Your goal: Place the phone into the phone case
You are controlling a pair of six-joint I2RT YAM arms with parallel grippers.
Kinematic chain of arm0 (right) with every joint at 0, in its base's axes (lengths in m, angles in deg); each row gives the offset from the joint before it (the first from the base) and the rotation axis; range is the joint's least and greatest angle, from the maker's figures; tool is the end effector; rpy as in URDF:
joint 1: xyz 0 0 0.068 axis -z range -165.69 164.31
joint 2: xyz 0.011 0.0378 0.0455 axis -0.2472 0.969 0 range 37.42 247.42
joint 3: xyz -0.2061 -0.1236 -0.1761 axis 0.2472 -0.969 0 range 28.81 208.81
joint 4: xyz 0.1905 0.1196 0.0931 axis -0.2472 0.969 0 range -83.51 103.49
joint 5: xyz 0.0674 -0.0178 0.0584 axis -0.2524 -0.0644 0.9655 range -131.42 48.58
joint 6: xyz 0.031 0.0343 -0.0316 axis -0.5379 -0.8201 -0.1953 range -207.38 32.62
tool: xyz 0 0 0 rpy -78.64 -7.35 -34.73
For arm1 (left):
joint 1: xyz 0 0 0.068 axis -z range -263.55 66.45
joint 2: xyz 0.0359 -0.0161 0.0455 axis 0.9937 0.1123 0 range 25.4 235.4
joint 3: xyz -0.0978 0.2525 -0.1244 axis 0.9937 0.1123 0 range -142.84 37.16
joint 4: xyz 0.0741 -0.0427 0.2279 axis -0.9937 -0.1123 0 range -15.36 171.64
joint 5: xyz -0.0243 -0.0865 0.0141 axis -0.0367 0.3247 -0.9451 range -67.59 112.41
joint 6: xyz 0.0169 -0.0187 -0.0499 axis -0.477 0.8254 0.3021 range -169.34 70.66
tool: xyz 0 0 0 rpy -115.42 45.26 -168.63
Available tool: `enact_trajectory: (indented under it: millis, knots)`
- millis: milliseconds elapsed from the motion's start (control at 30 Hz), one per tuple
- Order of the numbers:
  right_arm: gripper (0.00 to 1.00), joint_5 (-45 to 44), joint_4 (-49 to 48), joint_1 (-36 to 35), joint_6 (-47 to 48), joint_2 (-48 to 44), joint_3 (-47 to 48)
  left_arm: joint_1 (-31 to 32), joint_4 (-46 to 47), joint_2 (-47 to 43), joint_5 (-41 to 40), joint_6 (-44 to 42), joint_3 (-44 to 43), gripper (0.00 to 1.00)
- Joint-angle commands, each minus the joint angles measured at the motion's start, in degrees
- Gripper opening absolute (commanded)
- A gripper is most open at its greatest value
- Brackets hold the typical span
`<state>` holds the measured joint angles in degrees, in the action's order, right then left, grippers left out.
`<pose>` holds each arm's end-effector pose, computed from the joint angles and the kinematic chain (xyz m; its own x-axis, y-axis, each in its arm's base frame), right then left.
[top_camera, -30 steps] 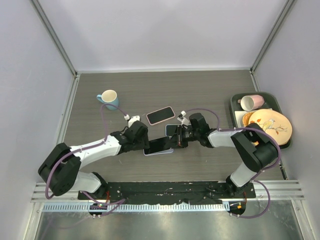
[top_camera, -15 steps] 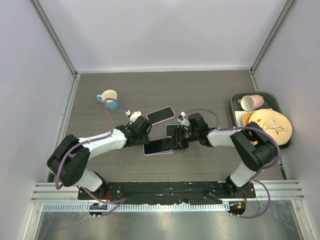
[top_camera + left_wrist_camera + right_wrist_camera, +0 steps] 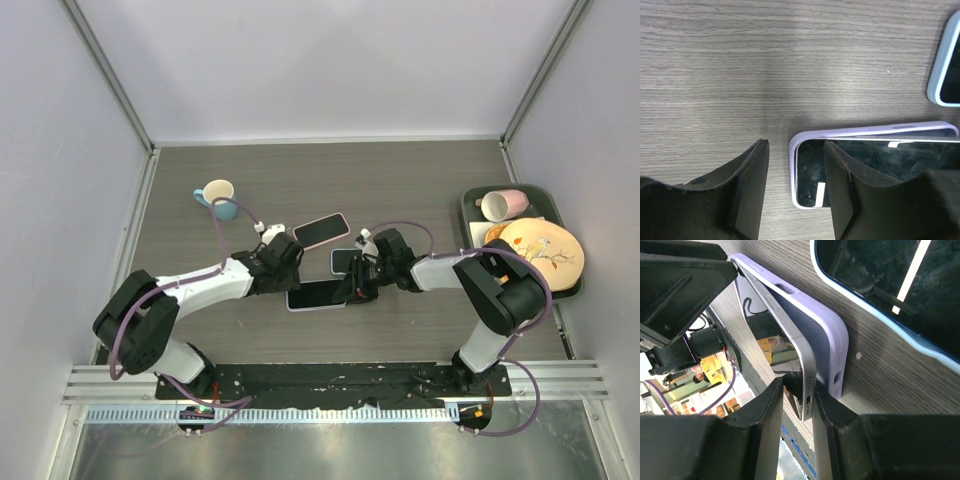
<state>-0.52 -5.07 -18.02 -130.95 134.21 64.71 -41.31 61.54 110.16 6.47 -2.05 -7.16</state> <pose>0.2263 0.1731 0.1551 -0.9915 -0.0110 -0.1297 -0.1123 0.5770 0.8090 0.1988 -0.1662 0.2048 -0.8387 -0.1928 -0.5094 -0.1030 0.9745 -0.1992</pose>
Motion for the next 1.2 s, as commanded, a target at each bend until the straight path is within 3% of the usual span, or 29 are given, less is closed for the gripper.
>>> enact_trajectory:
  millis: [0,300,467,633,1167]
  knots:
    - [0.3,-3.2,1.79,-0.62,3.67,1.47,1.19,0.74,0.05,-4.06,1.62,-1.58,-0.16,0.53]
    - [0.33,-4.96,3.91,-0.62,4.9,2.35,2.24,3.99,7.53,-12.42,8.21,-4.31,2.04,0.55]
    - [0.37,-5.13,4.17,-0.62,4.9,2.0,2.94,5.05,7.0,-10.23,8.74,-4.31,1.51,0.48]
    - [0.37,-6.72,9.78,-0.71,8.23,2.52,5.93,5.31,2.26,-6.8,3.82,-2.29,-0.33,0.45]
    - [0.4,-7.07,14.8,-0.97,12.46,5.16,8.66,4.7,-5.13,-6.97,-5.15,-1.59,-0.25,0.54]
